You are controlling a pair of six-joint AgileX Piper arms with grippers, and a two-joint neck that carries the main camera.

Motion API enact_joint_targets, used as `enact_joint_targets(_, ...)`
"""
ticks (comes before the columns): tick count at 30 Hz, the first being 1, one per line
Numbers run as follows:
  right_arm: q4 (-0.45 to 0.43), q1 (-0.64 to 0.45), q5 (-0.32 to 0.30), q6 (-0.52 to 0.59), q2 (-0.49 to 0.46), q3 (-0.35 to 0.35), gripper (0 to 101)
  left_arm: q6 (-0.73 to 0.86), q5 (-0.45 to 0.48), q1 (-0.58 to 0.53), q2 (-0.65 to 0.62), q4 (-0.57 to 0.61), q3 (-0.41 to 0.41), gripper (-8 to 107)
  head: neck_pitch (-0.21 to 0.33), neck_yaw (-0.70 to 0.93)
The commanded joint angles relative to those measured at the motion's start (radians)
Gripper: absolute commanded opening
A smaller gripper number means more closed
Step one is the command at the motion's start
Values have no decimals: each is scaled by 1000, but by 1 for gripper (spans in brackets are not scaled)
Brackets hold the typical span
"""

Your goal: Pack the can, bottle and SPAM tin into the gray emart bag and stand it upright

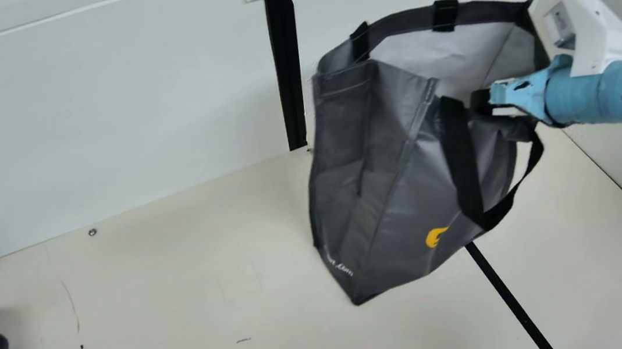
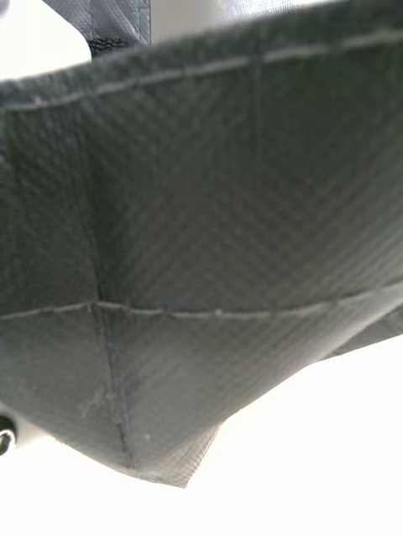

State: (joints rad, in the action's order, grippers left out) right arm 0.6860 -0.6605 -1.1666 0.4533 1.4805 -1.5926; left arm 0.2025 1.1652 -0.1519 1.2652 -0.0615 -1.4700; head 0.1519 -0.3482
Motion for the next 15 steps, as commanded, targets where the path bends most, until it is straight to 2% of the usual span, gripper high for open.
enact_joint_targets(1,-13,-35,-11,4,20,-44,0,0,0,0,0,0,0,90,23,-1)
enact_joint_targets(15,-122,-203,-53,33,165,-280,0,0,0,0,0,0,0,90,23,-1)
